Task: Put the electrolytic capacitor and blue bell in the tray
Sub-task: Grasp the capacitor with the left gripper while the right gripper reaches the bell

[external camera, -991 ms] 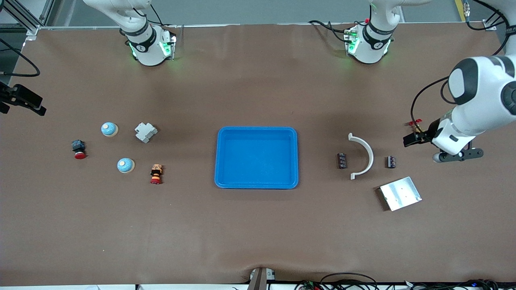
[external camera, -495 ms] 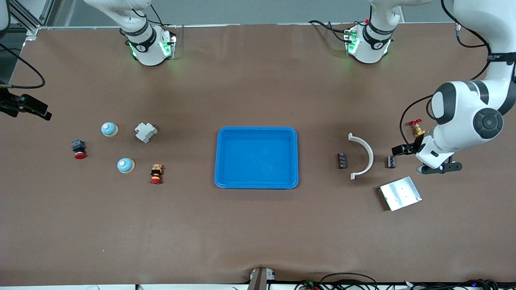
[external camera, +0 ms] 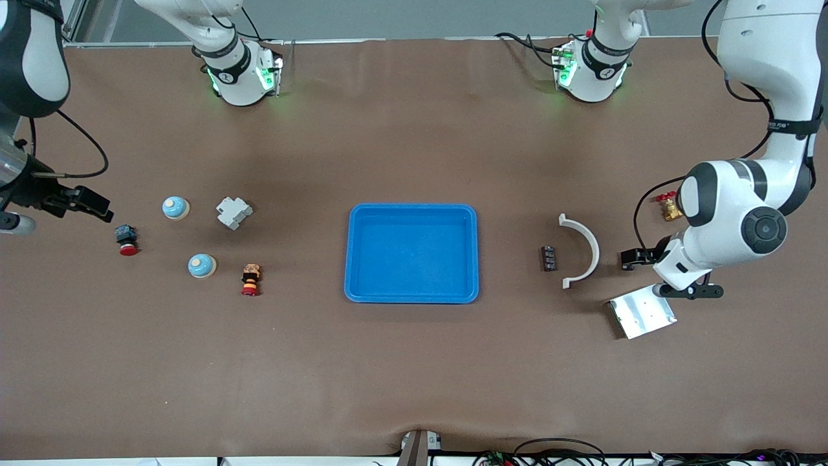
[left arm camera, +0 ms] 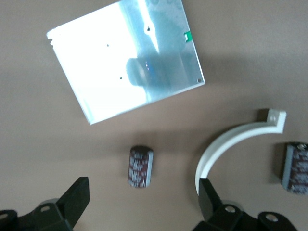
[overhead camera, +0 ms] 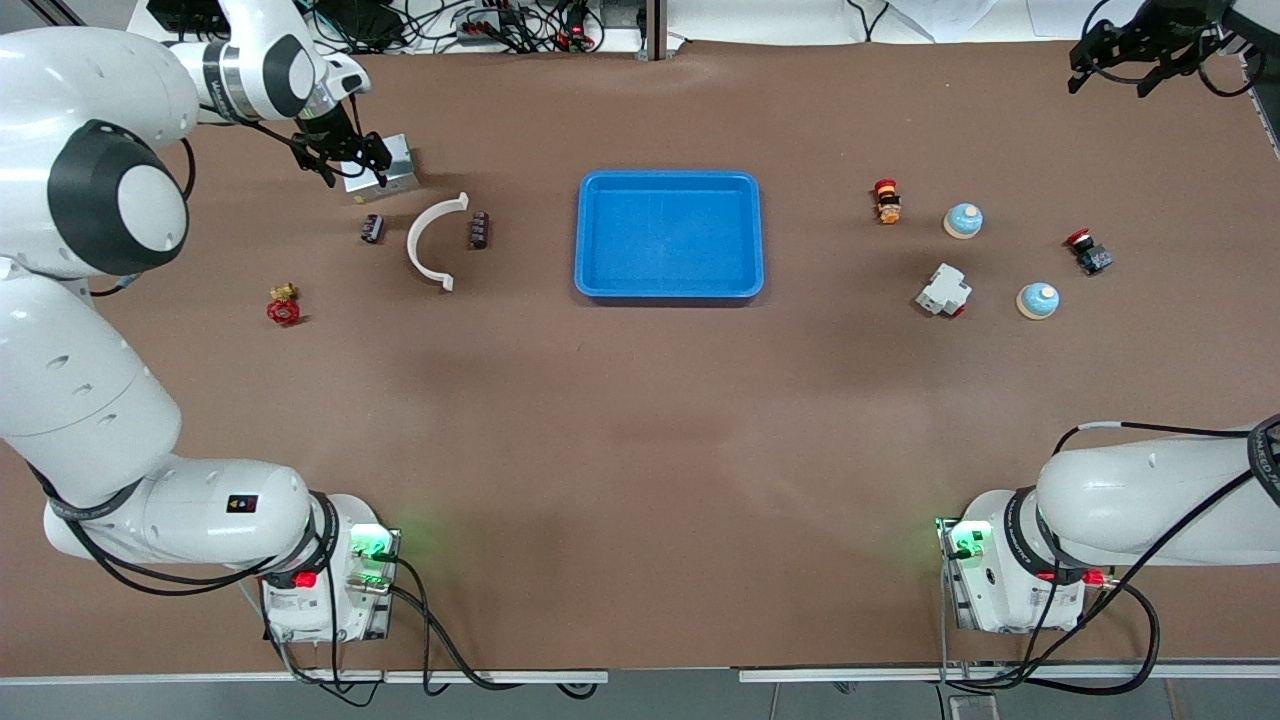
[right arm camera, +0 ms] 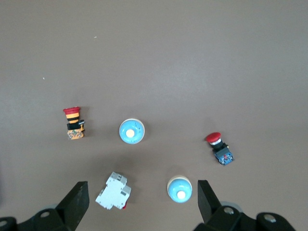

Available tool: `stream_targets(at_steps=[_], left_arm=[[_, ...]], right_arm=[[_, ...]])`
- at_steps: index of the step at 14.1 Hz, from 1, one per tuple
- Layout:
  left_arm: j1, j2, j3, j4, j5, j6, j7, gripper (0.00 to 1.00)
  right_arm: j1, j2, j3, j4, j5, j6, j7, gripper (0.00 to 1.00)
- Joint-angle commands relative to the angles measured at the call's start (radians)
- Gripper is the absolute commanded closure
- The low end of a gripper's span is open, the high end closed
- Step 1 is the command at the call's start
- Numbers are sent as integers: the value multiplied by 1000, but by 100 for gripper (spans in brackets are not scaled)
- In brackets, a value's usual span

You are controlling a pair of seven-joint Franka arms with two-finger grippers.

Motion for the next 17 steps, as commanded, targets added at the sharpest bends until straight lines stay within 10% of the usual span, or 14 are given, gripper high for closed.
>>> stream_targets(at_steps=[1, 17], left_arm=[[-3, 47, -5, 5, 18, 78, 10, 0], [-6, 100, -7, -47, 18, 164, 13, 0]], right_arm=[[-2, 65, 9, 8, 16, 48, 21, 0], [55, 258, 12, -17, 17, 239, 139, 0]])
